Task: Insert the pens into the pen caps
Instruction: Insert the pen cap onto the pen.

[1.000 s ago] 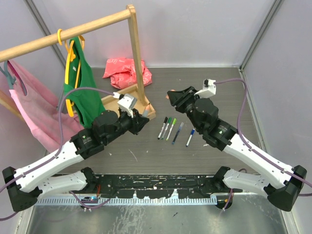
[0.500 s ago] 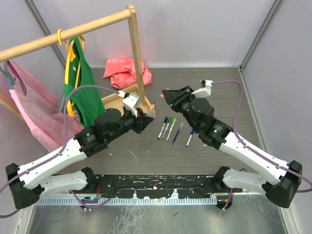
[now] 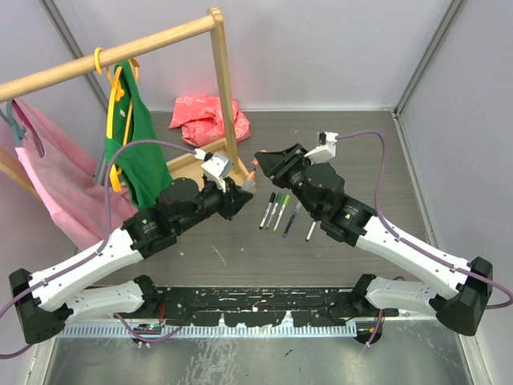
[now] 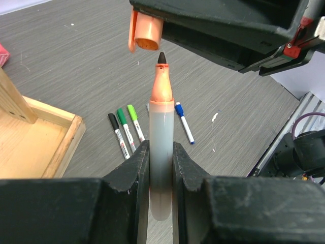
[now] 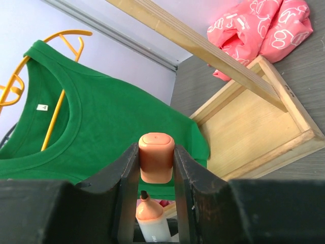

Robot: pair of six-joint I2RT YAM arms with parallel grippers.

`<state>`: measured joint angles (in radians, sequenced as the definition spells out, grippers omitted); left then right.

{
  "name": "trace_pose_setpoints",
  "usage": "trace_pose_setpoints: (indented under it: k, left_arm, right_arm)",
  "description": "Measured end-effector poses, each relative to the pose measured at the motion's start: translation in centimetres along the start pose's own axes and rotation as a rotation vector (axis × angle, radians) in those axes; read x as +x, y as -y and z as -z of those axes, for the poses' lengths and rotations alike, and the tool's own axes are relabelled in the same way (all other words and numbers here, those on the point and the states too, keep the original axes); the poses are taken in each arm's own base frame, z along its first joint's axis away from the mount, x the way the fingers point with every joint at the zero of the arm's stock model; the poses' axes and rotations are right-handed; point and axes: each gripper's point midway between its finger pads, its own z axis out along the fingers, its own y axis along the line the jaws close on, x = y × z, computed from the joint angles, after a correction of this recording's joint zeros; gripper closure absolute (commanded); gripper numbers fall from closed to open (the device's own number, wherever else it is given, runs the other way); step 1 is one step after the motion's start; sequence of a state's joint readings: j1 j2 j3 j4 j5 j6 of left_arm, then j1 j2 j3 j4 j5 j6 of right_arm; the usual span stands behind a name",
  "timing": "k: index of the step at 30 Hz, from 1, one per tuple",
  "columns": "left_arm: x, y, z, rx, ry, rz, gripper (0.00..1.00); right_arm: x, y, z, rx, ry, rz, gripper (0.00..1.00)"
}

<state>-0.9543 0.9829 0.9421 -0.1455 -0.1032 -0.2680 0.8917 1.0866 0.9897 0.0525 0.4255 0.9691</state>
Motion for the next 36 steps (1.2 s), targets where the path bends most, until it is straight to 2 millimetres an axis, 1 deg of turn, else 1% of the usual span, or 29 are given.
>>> trace_pose_setpoints:
  k: [3, 12, 36]
  left_arm:
    - [0.0, 0.0, 0.0, 0.002, -0.001, 0.0, 1.0]
    - [0.0, 0.0, 0.0, 0.002, 0.0, 0.0, 1.0]
    - [-0.2, -0.6, 0.0, -0.032, 0.011, 0.001, 1.0]
  right_arm:
    - [-0.1, -0.5, 0.0, -0.018, 0.004, -0.001, 1.0]
    - [0.1, -1.3, 0.2, -0.047, -0.003, 0.009, 1.0]
    - [0.3, -1.6, 0.5, -0.066, -0.017, 0.036, 1.0]
